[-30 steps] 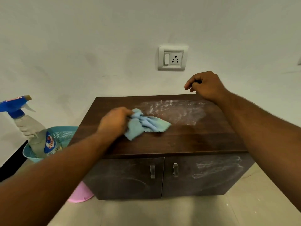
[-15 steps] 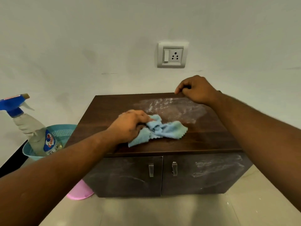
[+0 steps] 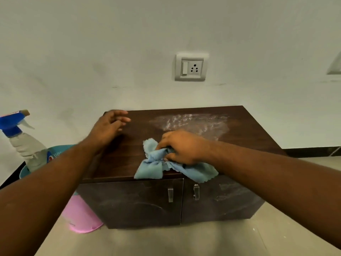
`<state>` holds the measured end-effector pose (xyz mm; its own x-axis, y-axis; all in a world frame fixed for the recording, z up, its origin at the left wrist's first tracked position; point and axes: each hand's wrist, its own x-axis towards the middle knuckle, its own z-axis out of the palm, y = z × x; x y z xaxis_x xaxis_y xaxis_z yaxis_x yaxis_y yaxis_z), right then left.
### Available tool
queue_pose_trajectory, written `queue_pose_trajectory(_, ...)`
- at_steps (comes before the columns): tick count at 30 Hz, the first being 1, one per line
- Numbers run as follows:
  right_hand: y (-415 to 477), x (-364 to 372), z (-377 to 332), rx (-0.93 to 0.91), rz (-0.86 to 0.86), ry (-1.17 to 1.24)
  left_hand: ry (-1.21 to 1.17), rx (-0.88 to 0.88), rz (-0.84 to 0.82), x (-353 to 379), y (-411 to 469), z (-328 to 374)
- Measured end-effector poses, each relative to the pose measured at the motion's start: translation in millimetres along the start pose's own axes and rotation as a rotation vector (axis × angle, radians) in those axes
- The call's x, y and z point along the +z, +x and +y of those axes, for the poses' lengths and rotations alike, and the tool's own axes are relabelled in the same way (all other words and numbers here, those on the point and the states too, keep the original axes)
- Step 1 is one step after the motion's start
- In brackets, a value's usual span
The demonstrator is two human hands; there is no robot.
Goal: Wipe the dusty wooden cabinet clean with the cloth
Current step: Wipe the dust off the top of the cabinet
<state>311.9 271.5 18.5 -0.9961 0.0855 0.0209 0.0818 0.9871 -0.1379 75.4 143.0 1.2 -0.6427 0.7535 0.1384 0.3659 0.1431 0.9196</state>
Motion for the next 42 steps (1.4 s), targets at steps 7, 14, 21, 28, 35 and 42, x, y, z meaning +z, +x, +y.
queue_pose_trajectory(7,-58.2,-28.0,93.5,0.247,-0.048,-0.061,0.379,0.201,0.126,-5.9,7.5,-14.1)
queue_pose_trajectory(14,-60.5,-6.0,171.0,0.958,0.251,-0.084,0.484,0.349,-0.01,33.0,5.8,7.5)
queue_pose_trajectory(21,-35.7,27.4,44.7,0.149,0.261,0.038,0.58,0.4,-0.04,33.2,9.5,1.4)
queue_pose_trajectory(28,-56.2,-1.0,181.6,0.719,0.285,0.078,0.578,0.382,0.084,6.2,7.1,-8.0)
queue_pose_trajectory(35,11.8,18.2,119.4,0.547,0.16,0.015,0.574,0.364,0.108,4.3,0.3,-4.5)
queue_pose_trajectory(42,-8.3,25.3,131.1,0.485,0.069,-0.013,0.592,0.383,0.049,5.0,-4.5,-4.3)
